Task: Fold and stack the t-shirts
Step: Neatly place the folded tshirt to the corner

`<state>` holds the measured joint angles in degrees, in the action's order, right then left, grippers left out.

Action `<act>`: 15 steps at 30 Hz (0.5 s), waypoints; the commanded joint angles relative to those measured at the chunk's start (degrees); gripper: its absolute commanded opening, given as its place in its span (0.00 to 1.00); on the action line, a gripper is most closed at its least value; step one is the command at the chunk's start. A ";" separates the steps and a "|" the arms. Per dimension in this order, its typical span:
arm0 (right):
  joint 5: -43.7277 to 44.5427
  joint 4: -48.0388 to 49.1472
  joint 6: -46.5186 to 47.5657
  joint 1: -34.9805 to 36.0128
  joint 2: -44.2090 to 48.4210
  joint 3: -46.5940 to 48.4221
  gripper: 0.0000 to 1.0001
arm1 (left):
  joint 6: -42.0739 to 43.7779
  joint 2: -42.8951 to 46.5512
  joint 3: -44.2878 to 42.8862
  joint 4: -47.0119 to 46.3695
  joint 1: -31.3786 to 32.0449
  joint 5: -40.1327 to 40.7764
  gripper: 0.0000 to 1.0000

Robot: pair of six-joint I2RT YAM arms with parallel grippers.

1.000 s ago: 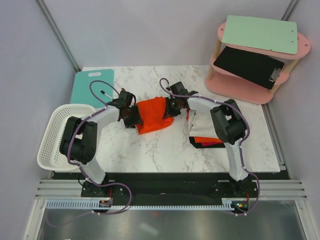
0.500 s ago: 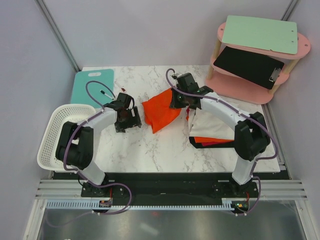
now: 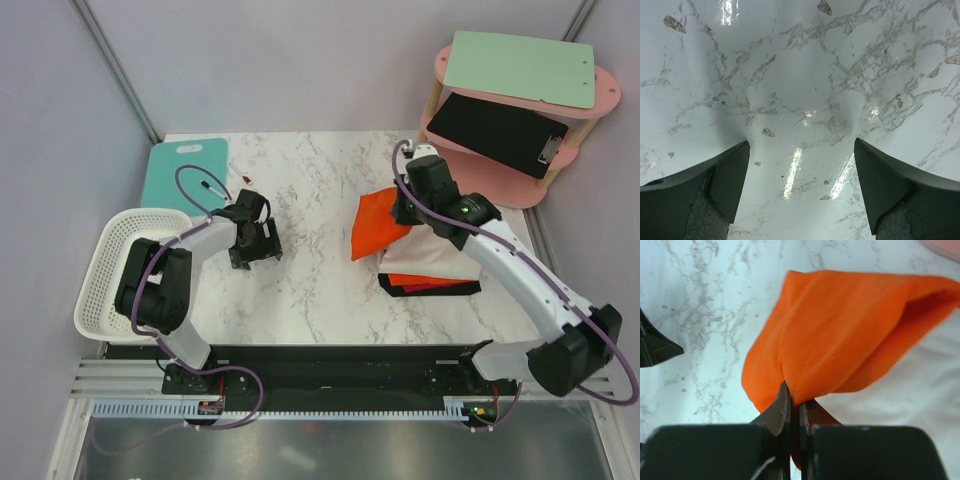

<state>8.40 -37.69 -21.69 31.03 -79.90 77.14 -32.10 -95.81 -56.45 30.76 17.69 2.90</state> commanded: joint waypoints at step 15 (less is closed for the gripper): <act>12.68 -9.85 -0.63 -19.32 14.42 -19.12 0.00 | 0.81 -0.96 1.86 -1.58 -0.20 -0.08 0.90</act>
<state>15.07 -45.45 -22.31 15.35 -65.58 61.01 -32.10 -95.83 -56.42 30.79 17.69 2.87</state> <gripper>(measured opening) 0.053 0.905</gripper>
